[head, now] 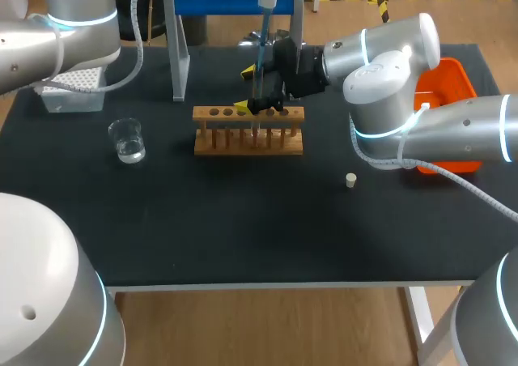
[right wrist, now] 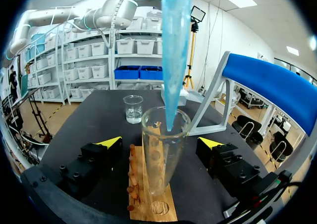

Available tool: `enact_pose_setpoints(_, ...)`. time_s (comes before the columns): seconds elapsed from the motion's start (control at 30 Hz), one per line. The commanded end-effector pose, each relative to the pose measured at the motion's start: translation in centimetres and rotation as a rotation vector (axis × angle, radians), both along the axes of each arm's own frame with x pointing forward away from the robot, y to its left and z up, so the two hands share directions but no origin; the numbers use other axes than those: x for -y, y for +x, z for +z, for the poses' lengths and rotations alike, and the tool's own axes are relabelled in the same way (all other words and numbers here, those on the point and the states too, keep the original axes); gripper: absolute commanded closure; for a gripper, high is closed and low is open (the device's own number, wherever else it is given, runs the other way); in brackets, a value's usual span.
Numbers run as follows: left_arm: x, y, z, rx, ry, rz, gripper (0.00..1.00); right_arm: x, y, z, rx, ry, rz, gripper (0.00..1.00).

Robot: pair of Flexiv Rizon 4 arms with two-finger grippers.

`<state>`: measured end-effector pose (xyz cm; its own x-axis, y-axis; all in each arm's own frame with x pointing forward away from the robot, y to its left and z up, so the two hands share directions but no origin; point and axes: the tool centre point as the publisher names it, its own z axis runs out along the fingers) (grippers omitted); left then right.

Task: Invert the test tube, pick up the pipette, mount the tip to pipette, aspirate from beaker and dispense into the tube, eject the tip, return the pipette, and cap with the stopper.

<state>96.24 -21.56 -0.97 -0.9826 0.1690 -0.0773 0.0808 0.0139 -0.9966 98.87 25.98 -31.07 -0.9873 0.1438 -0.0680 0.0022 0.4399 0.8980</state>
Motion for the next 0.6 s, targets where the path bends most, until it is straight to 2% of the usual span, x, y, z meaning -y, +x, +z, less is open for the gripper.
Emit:
enact_pose_setpoints(0.03, -0.2, -0.9, 0.8, 0.006, 0.014, 0.018, 1.0, 0.1, 0.0, 0.1, -0.002, -0.003, 0.001, 0.0)
enact_pose_setpoints(0.2, -1.1, -1.8, 1.5, 0.025, 0.023, 0.05, 1.0, 0.1, 0.0, 0.1, -0.002, -0.003, 0.001, 0.0)
enact_pose_setpoints(0.37, -3.5, -3.4, 1.7, 0.026, 0.03, 0.108, 1.0, 0.1, 0.0, 0.1, -0.002, -0.003, 0.001, 0.0)
enact_pose_setpoints(0.6, -6.9, -6.8, -0.1, -0.001, 0.015, 0.197, 1.0, 0.1, 0.0, 0.1, -0.002, -0.003, 0.001, 0.0)
